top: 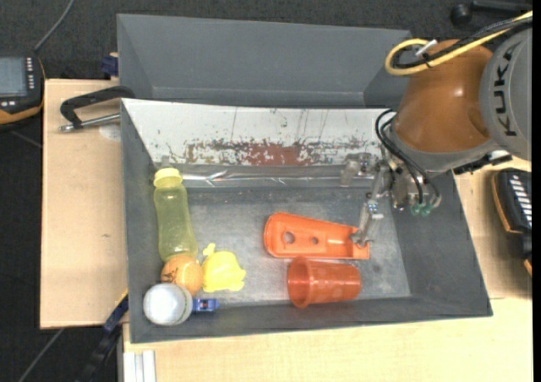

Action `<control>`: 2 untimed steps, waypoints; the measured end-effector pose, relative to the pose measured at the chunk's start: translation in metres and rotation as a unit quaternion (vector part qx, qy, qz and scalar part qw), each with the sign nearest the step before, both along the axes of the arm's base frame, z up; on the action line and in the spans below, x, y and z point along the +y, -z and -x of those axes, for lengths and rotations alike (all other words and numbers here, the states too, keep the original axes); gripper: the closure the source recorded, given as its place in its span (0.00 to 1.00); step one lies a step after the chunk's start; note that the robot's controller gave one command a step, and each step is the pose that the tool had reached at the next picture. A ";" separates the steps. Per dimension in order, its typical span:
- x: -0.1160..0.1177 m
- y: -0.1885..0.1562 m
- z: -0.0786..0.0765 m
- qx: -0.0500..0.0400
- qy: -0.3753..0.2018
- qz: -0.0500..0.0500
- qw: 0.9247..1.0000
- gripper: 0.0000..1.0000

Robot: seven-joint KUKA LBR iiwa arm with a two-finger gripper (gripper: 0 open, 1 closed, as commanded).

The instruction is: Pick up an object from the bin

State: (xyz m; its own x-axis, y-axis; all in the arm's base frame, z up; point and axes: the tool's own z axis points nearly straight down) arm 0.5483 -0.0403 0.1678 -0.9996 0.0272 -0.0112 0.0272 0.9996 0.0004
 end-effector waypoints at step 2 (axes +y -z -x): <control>0.021 0.063 0.010 0.002 -0.207 0.002 0.978 0.00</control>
Offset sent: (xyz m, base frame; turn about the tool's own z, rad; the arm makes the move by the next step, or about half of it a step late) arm -0.0058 0.0585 -0.0931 -0.1151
